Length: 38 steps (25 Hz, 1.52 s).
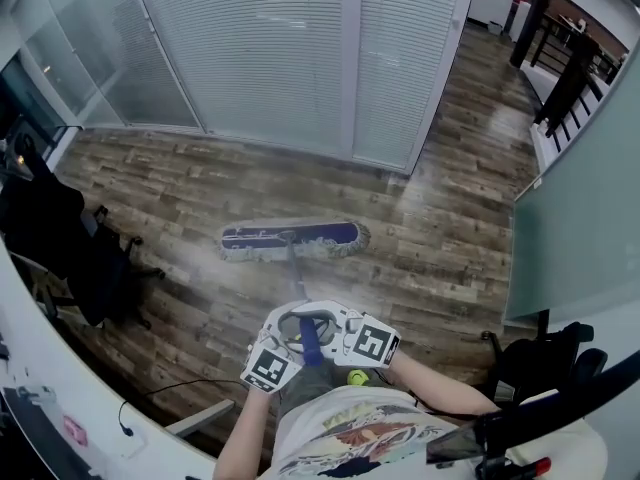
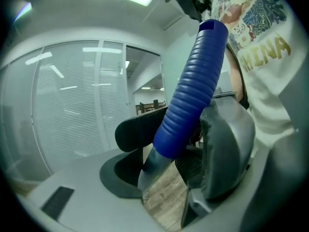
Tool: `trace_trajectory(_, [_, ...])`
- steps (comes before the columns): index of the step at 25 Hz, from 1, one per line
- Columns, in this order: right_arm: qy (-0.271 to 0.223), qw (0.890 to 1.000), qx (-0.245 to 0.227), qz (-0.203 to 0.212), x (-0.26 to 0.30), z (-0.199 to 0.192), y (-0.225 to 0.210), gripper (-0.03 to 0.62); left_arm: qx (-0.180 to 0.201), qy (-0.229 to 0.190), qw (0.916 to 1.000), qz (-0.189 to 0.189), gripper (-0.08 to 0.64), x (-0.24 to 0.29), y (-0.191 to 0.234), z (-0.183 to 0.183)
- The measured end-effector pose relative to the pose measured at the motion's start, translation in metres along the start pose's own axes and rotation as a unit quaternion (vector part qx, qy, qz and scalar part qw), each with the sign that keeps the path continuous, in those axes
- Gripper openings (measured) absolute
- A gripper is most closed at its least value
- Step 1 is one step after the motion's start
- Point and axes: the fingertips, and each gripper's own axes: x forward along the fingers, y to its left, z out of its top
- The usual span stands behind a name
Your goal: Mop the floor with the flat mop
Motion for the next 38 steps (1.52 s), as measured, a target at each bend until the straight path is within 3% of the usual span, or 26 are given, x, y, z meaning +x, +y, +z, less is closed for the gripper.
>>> trace_trajectory(3, [0.008,1.000,-0.007,0.019,-0.032,-0.001,0.030,0.218,0.017,0.002,0.9998,-0.009,0.199,0.005,-0.042,0.012])
trace_trajectory(8, [0.029,0.998,-0.021,0.050,-0.072,-0.014,0.080,0.218,0.009,-0.004,0.9999,-0.008,0.175,0.005,-0.103,0.018])
trace_trajectory(13, [0.016,0.999,-0.025,0.041,-0.071,-0.022,0.070,0.218,0.018,0.001,0.9998,-0.011,0.166,0.013,-0.098,0.010])
trace_trajectory(22, [0.021,0.995,-0.043,0.089,0.004,-0.013,0.035,0.218,-0.019,-0.017,0.9994,0.022,0.153,-0.019,-0.016,-0.007])
trace_trajectory(31, [0.007,0.996,-0.049,0.072,0.109,0.001,-0.061,0.219,-0.017,-0.020,0.9996,0.007,0.153,-0.037,0.119,-0.034])
trace_trajectory(38, [0.003,0.996,-0.058,0.063,0.161,0.005,-0.122,0.219,-0.016,-0.021,0.9997,0.001,0.153,-0.037,0.197,-0.049])
